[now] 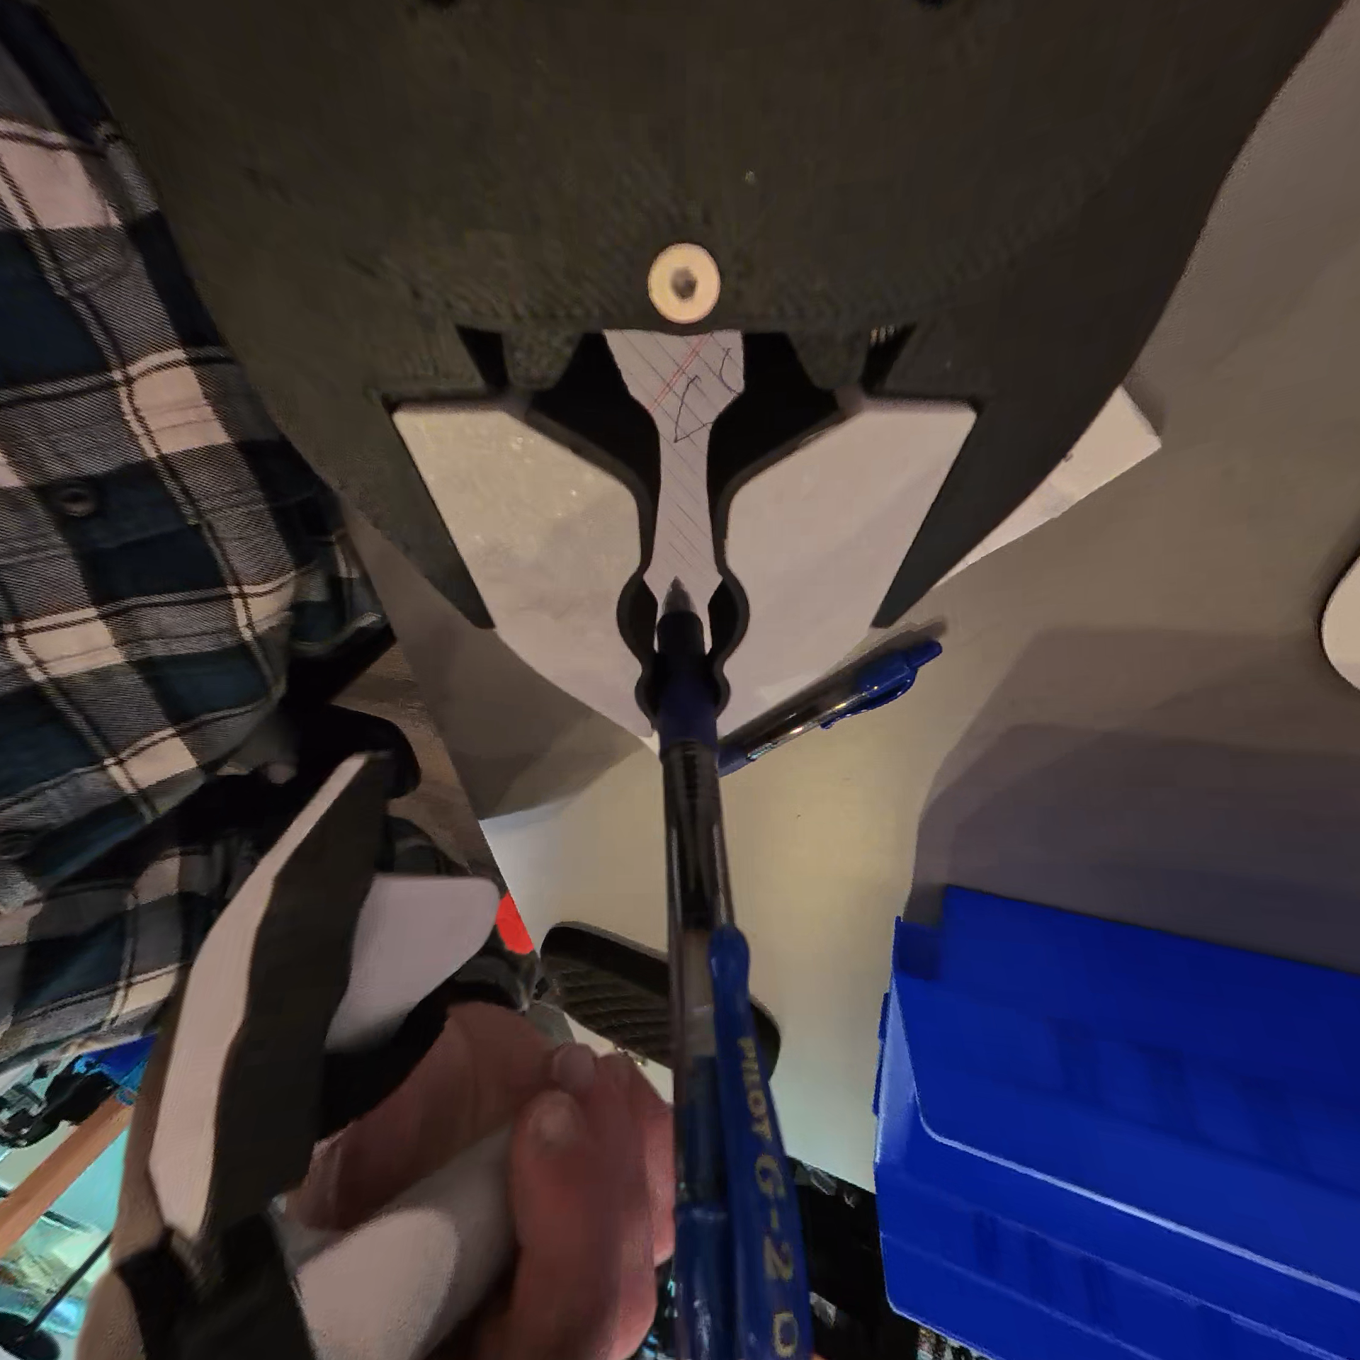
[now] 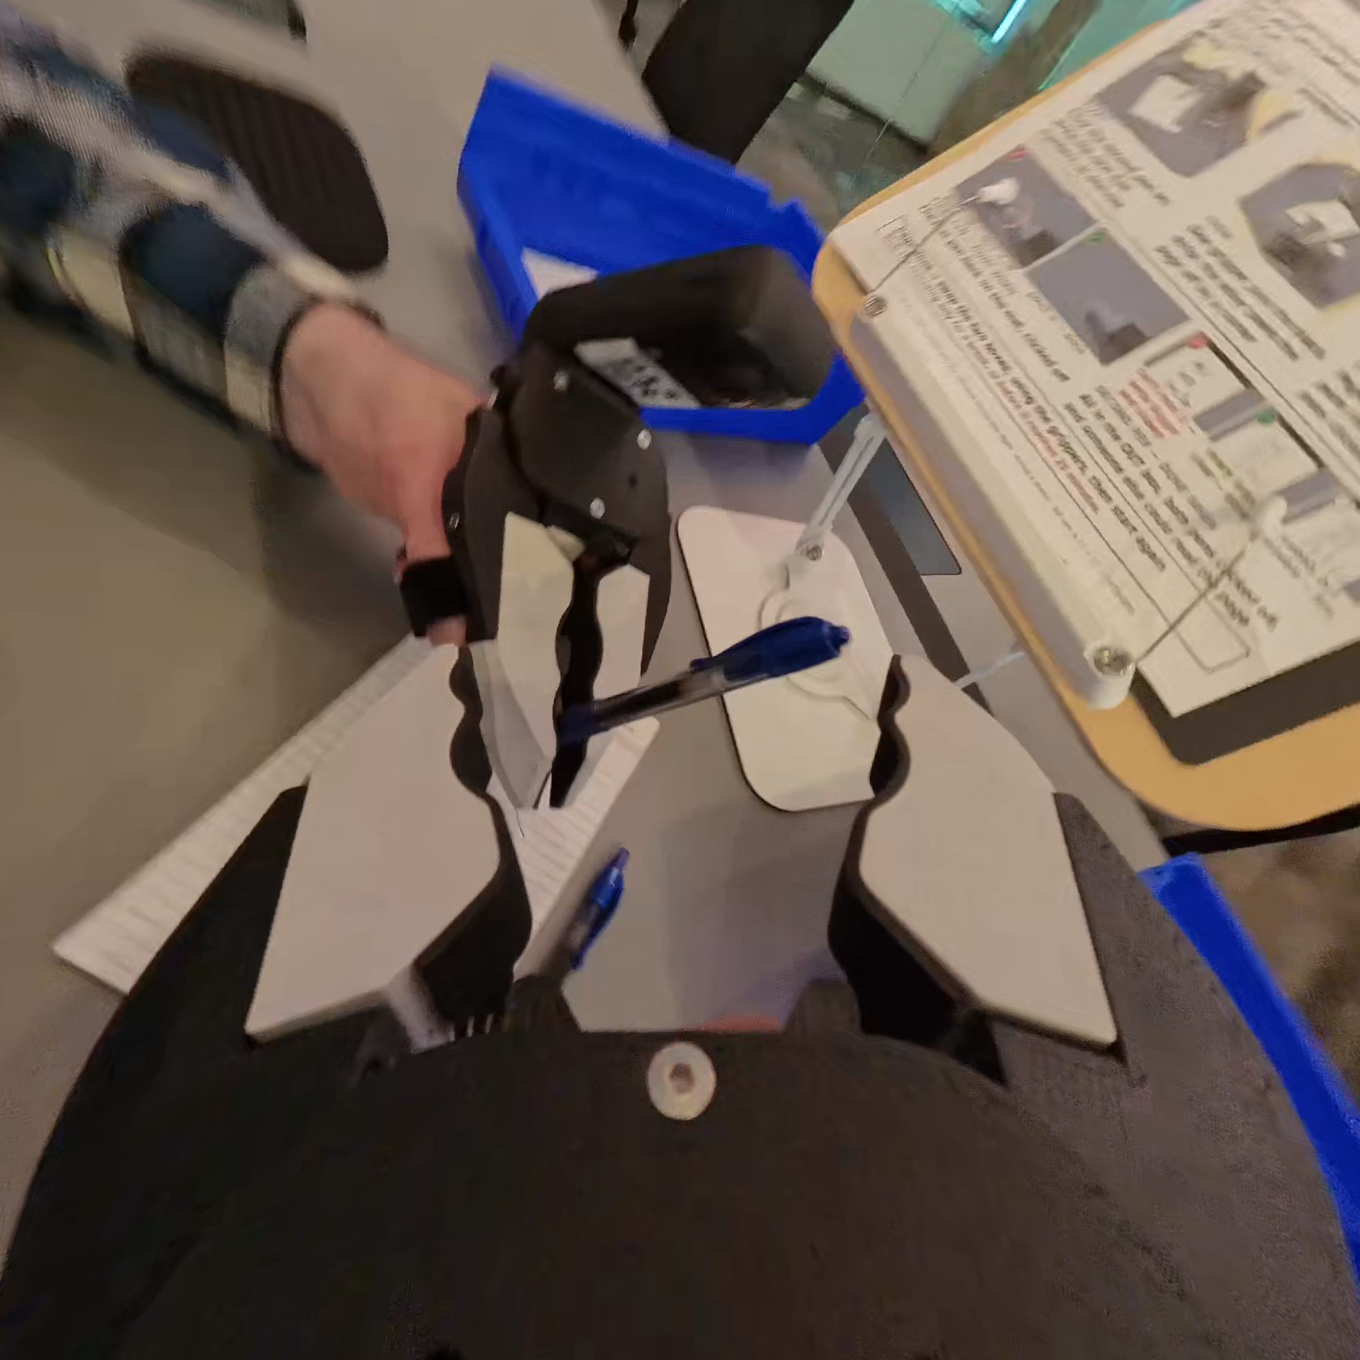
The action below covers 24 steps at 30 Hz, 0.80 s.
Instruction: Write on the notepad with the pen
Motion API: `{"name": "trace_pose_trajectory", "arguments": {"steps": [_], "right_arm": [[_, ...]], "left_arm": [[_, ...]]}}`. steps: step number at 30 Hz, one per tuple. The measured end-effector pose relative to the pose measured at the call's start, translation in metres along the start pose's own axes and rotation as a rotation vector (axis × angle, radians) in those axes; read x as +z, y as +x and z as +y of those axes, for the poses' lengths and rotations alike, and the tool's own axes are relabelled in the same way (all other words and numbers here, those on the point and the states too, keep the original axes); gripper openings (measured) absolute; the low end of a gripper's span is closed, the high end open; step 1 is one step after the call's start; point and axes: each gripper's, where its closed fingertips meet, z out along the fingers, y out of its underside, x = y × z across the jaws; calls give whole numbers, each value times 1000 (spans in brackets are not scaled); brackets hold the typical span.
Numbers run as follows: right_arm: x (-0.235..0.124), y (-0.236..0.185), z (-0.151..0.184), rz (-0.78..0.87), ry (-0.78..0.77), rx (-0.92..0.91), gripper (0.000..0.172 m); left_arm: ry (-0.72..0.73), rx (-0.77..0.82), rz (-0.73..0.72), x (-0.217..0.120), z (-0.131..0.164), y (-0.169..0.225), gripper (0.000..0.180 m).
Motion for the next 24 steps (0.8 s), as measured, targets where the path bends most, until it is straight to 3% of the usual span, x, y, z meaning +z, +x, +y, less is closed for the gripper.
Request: {"name": "trace_pose_trajectory", "arguments": {"steps": [10,13,15,17,18,19,24], "right_arm": [[14,-5,25,17,-245,-248,102],[15,-19,20,-54,-203,-226,91],[9,-12,14,-20,-208,-225,83],[-4,5,-10,7,-67,-51,94],[-9,12,-15,-2,-12,61,90],[-11,17,-14,-17,12,158,73],[11,-8,-10,-245,165,516,58]], "left_arm": [[-59,11,-3,5,10,1,9],[-126,54,-51,11,21,0,8],[-89,24,-14,16,18,7,9],[-51,56,-78,10,4,0,9],[-11,55,-86,5,-5,-1,9],[32,71,-90,0,-14,0,9],[78,145,-130,4,-24,9,9]]}}
